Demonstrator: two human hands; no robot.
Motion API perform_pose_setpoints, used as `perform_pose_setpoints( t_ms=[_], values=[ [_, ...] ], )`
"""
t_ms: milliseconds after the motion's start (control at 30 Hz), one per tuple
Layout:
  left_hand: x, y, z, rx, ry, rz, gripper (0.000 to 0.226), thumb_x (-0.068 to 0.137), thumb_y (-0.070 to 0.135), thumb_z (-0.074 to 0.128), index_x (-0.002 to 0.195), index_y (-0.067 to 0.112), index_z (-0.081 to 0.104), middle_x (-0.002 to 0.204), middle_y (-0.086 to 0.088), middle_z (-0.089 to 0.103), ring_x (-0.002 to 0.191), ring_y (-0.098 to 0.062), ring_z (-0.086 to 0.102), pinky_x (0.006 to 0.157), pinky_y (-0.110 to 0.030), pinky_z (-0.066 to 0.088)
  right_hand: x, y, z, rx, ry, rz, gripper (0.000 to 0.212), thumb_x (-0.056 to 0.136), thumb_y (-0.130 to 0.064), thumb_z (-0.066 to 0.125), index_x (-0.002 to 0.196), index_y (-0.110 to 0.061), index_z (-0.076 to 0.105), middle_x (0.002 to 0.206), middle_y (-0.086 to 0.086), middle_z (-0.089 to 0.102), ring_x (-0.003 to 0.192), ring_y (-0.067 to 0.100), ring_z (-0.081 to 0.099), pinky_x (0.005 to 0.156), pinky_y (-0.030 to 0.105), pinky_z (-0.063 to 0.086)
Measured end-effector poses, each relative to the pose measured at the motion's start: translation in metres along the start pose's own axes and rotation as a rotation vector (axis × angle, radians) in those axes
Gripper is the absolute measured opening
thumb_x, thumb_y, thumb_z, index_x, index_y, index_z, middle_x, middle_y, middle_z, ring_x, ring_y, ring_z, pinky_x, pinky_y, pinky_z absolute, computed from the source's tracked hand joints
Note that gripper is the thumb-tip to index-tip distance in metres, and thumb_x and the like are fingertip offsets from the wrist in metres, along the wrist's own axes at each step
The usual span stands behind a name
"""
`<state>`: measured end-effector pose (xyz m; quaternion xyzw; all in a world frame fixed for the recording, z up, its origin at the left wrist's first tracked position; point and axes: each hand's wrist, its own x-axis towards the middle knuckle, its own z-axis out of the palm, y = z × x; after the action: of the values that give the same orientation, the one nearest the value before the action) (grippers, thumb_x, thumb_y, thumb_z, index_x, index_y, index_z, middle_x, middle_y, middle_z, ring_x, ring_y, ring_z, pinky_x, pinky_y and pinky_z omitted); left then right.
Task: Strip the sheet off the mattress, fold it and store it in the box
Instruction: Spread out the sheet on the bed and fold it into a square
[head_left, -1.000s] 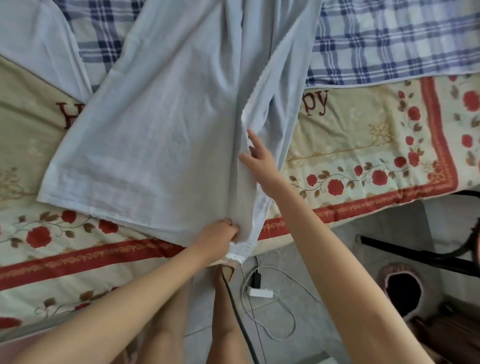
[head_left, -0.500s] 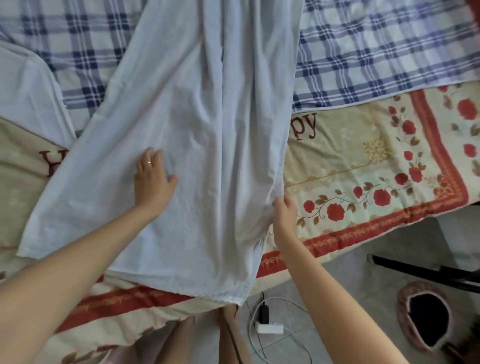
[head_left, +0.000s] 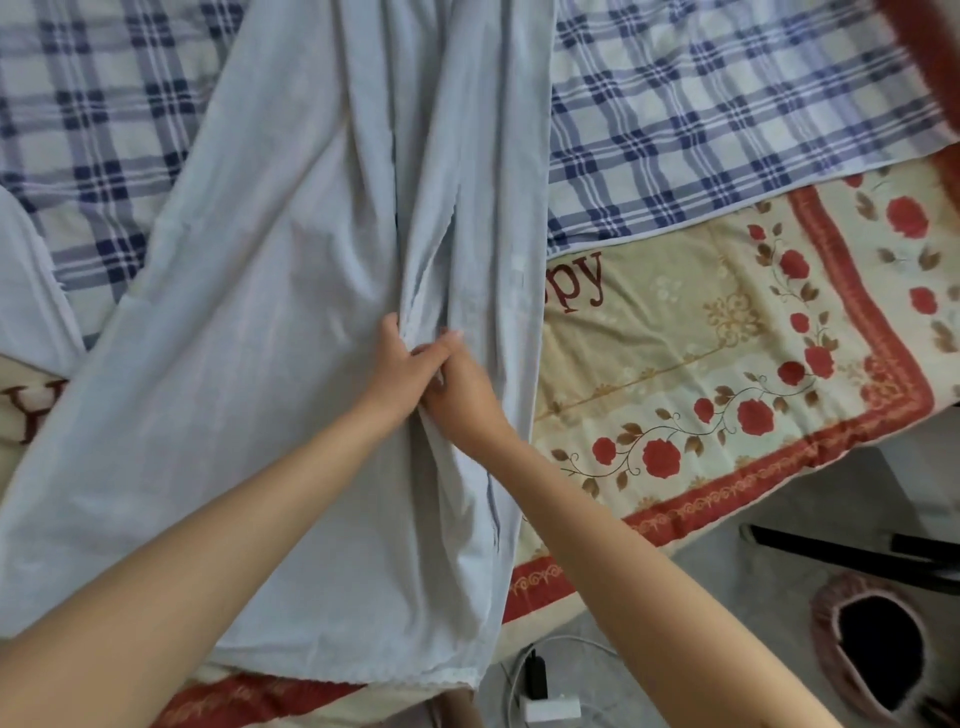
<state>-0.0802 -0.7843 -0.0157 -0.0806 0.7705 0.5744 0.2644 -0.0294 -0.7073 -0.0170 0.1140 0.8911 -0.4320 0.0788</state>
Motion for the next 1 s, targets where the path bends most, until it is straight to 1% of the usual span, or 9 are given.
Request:
perform_pose_setpoints(
  t_ms=[33,100,200,300,400,533,633,800,1000],
  values=[
    [0.007,0.001,0.000,0.013,0.076,-0.033,0.059,0.077,0.019,0.070,0.125,0.001,0.040,0.114,-0.009,0.056,0.099,-0.017,0.055,0.085,-0.024,0.044,0.001,0.006,-0.006,0.054,-0.040,-0.024,0.016,0.085,-0.009,0.055,0.097,-0.006,0.065,0.098,0.005,0.060,0.094,0.024,0.058,0.077,0.035,0.043],
    [0.016,0.003,-0.009,0.143,0.187,-0.047,0.046,0.079,-0.001,0.059,0.123,0.001,0.045,0.106,-0.009,0.057,0.089,-0.019,0.054,0.071,-0.020,0.038,0.005,0.026,-0.019,0.019,0.114,0.001,0.021,0.085,-0.012,0.056,0.103,-0.010,0.065,0.106,0.004,0.059,0.100,0.020,0.056,0.085,0.033,0.044],
    [0.027,0.002,-0.021,0.317,0.254,-0.019,0.030,0.082,0.000,0.051,0.111,0.003,0.057,0.096,-0.009,0.058,0.089,-0.026,0.056,0.067,-0.023,0.034,0.025,0.055,-0.045,0.059,0.392,0.368,0.039,0.090,-0.016,0.056,0.128,-0.013,0.048,0.127,0.003,0.047,0.115,0.016,0.049,0.096,0.026,0.041],
    [0.026,-0.002,-0.025,0.363,0.200,0.140,0.021,0.080,0.002,0.049,0.099,0.003,0.058,0.091,-0.009,0.058,0.083,-0.022,0.052,0.065,-0.025,0.033,0.052,0.076,-0.063,-0.040,0.324,0.496,0.027,0.092,-0.027,0.055,0.114,-0.011,0.054,0.114,0.004,0.056,0.092,0.018,0.057,0.073,0.028,0.048],
    [0.028,-0.013,-0.025,0.457,0.079,0.342,0.029,0.074,0.022,0.041,0.072,-0.004,0.053,0.078,-0.014,0.051,0.074,-0.027,0.048,0.064,-0.034,0.034,0.069,0.082,-0.071,-0.281,0.255,0.385,0.012,0.093,-0.019,0.048,0.084,-0.011,0.052,0.078,0.001,0.056,0.059,0.013,0.048,0.047,0.025,0.033],
    [0.035,-0.019,-0.023,0.602,-0.014,0.354,0.056,0.072,0.040,0.033,0.088,0.000,0.069,0.108,-0.012,0.061,0.095,-0.036,0.057,0.083,-0.043,0.046,0.081,0.083,-0.082,-0.738,0.152,0.166,0.017,0.089,-0.009,0.043,0.075,-0.011,0.051,0.057,-0.004,0.040,0.048,0.014,0.039,0.044,0.024,0.022],
    [0.035,-0.017,-0.020,0.759,0.020,0.337,0.065,0.075,0.051,0.030,0.110,0.011,0.066,0.136,-0.007,0.048,0.125,-0.031,0.045,0.103,-0.047,0.036,0.088,0.091,-0.093,-0.910,0.101,0.172,0.016,0.090,-0.007,0.043,0.086,-0.009,0.058,0.068,-0.001,0.049,0.054,0.016,0.044,0.049,0.025,0.029],
    [0.044,-0.018,-0.016,1.127,-0.115,0.169,0.064,0.088,0.065,0.034,0.139,0.028,0.044,0.159,0.006,0.009,0.146,-0.024,0.005,0.112,-0.048,0.018,0.091,0.101,-0.100,-0.652,0.132,0.228,0.033,0.093,-0.018,0.049,0.124,-0.007,0.044,0.128,0.010,0.048,0.090,0.030,0.059,0.059,0.035,0.043],
    [0.053,-0.006,-0.015,1.295,-0.203,0.129,0.082,0.082,0.075,0.032,0.141,0.019,0.041,0.158,0.004,0.015,0.144,-0.029,0.012,0.106,-0.050,0.032,0.118,0.091,-0.097,-0.156,0.255,0.504,0.042,0.086,-0.033,0.062,0.116,-0.007,0.048,0.107,0.006,0.061,0.092,0.027,0.060,0.076,0.037,0.046]
  ],
)
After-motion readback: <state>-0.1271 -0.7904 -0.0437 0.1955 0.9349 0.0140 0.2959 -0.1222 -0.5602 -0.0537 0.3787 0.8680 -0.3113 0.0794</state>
